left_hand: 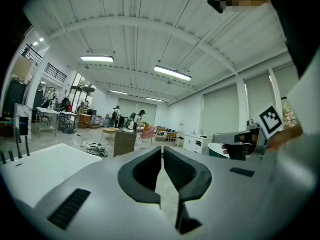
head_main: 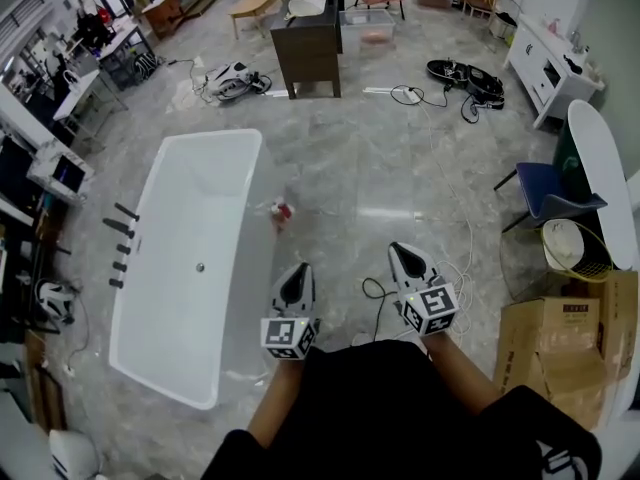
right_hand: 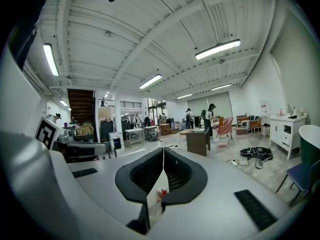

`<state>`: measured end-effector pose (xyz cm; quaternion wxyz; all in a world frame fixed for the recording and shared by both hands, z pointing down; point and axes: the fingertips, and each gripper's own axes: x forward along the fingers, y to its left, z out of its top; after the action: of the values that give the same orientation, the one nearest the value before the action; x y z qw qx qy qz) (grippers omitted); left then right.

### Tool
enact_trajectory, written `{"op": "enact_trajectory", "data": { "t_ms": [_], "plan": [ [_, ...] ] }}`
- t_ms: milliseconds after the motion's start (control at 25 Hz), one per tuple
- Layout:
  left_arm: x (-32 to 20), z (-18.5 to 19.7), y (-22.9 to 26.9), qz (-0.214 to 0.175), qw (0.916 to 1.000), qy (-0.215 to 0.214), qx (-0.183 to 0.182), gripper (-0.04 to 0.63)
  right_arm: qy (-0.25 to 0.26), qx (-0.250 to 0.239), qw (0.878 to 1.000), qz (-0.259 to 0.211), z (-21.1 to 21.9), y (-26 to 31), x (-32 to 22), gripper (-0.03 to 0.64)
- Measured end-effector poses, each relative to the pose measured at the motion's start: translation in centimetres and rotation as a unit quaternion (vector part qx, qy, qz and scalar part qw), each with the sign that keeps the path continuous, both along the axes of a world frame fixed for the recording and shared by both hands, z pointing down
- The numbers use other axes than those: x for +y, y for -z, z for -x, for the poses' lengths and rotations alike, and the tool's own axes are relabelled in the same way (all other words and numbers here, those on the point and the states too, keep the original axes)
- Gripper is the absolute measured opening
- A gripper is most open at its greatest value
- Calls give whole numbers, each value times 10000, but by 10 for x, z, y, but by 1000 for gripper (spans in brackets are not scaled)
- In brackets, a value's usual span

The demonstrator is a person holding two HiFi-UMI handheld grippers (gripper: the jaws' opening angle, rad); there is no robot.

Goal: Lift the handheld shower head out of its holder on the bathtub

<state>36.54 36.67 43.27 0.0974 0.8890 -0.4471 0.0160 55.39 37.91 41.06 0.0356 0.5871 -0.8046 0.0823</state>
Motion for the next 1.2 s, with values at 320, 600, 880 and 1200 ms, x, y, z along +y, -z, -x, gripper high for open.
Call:
{"op": "enact_trajectory", "data": {
  "t_ms": [320, 600, 880, 1200],
  "plan": [
    [4, 11, -11, 218, 9992, 82, 317, 154, 330, -122, 9993, 153, 5, -16, -6, 175],
    [-6, 29, -17, 243, 9991, 307, 190, 262, 346, -101, 9983, 447, 0, -27, -18, 235],
    [0, 36, -29, 436, 9976, 523, 81, 270, 545, -199, 9959, 689, 5, -52, -20, 235],
    [-12, 79, -34, 482, 9941, 975, 51, 270, 946, -227, 9908, 942, 47, -73, -39, 233]
  ]
}}
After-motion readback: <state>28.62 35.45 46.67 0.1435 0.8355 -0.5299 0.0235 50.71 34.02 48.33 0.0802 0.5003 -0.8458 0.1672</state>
